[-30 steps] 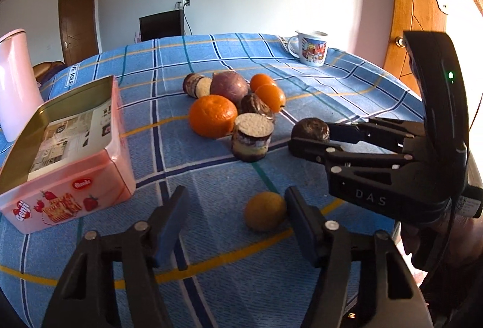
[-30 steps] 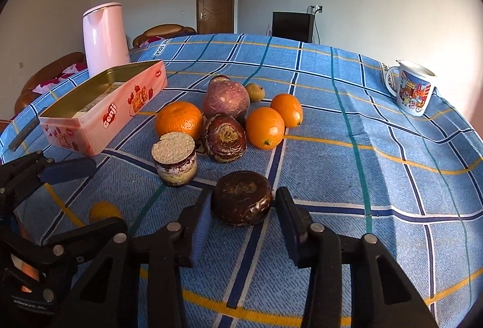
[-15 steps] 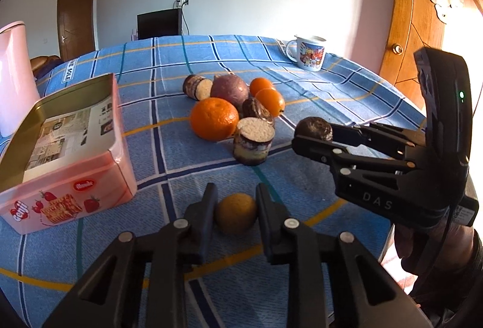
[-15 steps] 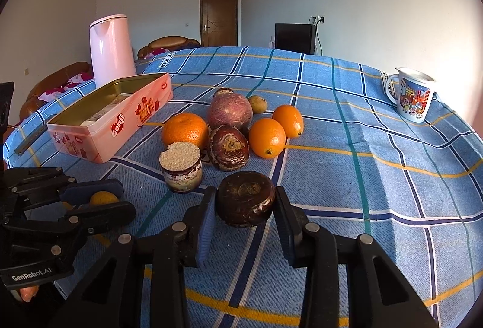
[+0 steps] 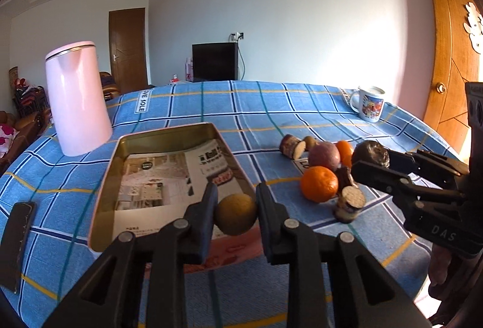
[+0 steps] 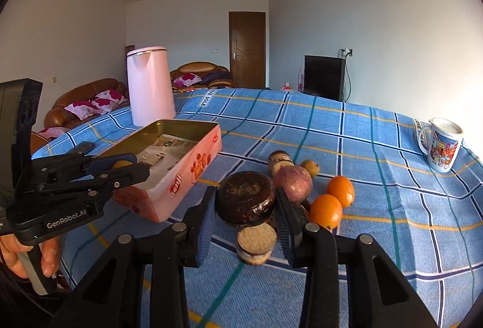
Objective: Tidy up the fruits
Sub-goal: 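Grasp a dark brown round fruit with the right tool while the left tool grasps a small yellow fruit, then lower both held fruits into the tin box and open both tools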
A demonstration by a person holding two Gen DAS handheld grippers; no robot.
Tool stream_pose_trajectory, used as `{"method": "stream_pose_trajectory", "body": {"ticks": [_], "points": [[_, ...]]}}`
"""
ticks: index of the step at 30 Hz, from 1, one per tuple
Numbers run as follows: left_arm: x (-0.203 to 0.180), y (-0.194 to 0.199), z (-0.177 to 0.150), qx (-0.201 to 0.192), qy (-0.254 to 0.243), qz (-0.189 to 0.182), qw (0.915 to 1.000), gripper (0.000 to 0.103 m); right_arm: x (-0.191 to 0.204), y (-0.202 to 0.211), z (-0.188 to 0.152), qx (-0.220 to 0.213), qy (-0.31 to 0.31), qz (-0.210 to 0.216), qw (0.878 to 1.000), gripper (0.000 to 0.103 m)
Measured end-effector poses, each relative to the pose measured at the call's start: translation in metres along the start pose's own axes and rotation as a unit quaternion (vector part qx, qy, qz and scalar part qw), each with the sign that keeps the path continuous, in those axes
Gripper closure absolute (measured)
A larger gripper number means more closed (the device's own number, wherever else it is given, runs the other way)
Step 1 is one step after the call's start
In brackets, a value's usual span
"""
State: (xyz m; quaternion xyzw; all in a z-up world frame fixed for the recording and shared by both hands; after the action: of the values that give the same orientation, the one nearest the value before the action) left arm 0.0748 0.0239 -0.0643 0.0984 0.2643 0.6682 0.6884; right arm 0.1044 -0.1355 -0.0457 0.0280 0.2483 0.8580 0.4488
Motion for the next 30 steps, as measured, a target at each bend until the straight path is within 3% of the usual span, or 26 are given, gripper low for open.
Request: {"method": "stream_pose_trajectory", "body": {"ticks": [12, 30], "points": [[0.029, -0.007, 0.031, -0.039, 0.013, 0.042, 0.9983, 0.076, 0.018, -0.026, 0.043, -0.032, 0.007, 0.023, 0.999, 0.064], [0.073, -0.047, 0.049, -0.021, 0.039, 0.087, 0.9952, 0.076, 0.049, -0.065, 0.068, -0.018, 0.031, 0.048, 0.998, 0.064]]}}
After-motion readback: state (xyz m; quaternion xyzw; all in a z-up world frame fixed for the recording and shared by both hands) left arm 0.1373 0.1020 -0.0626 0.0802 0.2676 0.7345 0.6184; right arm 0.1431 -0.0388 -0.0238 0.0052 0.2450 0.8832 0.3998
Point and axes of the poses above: each gripper's, at about its wrist camera, not at the fingertips, and y roughly against the way its jaws point, x to its left, z to its top, the point moved 5 cm from there along -y, roughly the way its jaws point, and after that the axes turned 13 degrees about y, right-handed, at the moved point
